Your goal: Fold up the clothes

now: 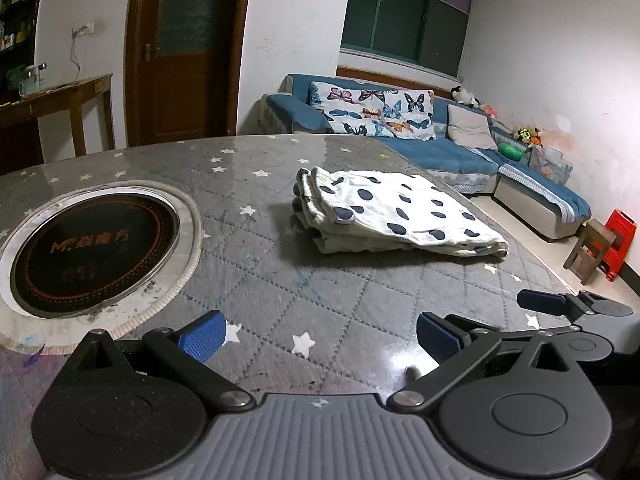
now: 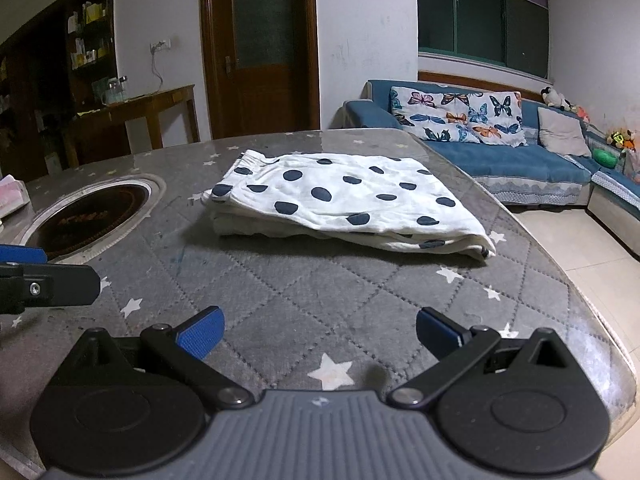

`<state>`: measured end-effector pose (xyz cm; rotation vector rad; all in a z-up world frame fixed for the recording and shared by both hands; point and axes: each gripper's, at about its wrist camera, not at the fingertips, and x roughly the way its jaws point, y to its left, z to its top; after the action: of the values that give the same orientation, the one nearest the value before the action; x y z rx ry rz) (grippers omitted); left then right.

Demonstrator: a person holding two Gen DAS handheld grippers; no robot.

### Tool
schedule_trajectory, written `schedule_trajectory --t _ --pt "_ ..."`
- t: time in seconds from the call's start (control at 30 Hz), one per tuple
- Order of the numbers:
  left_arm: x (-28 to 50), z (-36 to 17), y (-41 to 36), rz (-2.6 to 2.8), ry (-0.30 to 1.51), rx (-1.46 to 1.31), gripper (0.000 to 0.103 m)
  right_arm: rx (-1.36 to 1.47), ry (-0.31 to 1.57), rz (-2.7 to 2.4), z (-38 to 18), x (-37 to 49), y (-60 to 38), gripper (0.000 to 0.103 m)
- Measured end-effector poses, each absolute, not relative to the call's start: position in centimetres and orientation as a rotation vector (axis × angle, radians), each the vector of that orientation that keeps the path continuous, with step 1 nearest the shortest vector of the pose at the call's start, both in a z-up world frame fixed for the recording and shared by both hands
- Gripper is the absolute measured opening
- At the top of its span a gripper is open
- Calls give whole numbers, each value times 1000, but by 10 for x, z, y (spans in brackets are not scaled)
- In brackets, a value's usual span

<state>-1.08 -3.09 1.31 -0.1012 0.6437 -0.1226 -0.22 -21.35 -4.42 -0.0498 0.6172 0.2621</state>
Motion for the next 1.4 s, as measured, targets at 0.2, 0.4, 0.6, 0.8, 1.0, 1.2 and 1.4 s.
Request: schedule_trajectory --t 0.2,0.4,0.6,0.8,1.0,1.2,1.4 --pt "-5 9 -26 -134 650 -96 103 -42 640 239 -45 4 -211 103" --pt "4 6 -14 -145 650 -98 103 -40 668 200 -45 10 -203 103" --pt "13 6 1 -163 647 -118 103 -61 685 163 -42 14 -188 103" --pt "20 6 12 -185 650 -129 103 -73 703 128 -42 15 -173 103" --pt "28 0 15 -209 694 -144 103 -70 728 85 -43 15 -169 103" --pt "34 -4 14 -228 730 -126 103 -43 732 54 -45 16 -170 103" --pt "30 -6 16 -221 733 -126 103 -28 744 49 -51 15 -168 103"
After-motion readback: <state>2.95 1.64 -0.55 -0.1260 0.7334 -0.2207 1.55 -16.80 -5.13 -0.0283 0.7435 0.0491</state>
